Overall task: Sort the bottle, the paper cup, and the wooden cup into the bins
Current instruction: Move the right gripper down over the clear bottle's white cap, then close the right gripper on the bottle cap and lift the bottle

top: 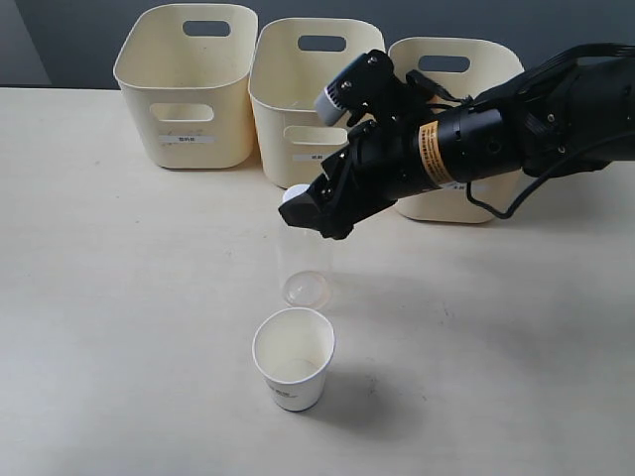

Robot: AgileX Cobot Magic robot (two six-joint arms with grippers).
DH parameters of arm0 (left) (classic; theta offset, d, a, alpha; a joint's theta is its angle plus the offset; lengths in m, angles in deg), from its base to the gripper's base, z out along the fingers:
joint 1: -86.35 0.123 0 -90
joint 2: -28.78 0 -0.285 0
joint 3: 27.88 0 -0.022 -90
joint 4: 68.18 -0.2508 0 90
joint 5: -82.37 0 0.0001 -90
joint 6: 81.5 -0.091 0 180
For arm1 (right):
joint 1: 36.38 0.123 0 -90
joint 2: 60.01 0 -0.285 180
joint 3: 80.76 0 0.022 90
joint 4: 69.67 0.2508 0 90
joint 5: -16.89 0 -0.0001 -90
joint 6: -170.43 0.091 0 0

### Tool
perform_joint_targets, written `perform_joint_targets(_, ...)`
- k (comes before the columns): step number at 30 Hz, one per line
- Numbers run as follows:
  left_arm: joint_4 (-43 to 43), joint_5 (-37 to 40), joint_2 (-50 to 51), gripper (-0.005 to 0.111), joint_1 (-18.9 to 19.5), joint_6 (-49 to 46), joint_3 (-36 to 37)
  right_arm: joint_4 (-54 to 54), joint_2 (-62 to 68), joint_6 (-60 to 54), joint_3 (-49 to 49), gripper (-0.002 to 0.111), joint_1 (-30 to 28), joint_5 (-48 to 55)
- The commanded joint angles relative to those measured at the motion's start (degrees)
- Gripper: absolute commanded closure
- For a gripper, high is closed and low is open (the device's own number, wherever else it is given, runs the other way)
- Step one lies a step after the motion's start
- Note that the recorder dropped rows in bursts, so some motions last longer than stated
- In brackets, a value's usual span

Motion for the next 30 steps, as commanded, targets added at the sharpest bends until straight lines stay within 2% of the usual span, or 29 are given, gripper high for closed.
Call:
perform_joint_targets(1,0.0,-0.4,-0.28,0.107,0.03,0.09,0.1,0.03,-0.08,-0.39,0.16,0.031,-0.05,0.43)
perform_joint_targets(21,0.0,-0.4,-0.28,0.107,0.03,0.09,0.1,0.63,0.91,-1.65,0.16,0.032,-0.05,0.24)
perform_joint_targets(26,0.0,-0.4,-0.28,0.107,0.03,0.09,0.1,0.91,0.91,-1.85,0.16,0.048,-0.05,0.14)
perform_joint_targets(27,0.0,-0.4,-0.28,0.107,0.03,0.09,0.1,0.91,0.91,-1.85,0.16,0.055,-0.05,0.02)
perform_joint_targets(30,0.0,-0.4,-0.28,0.107,0.03,0.09,0.1,0.91,0.91,-2.91,0.16,0.086,-0.05,-0.78)
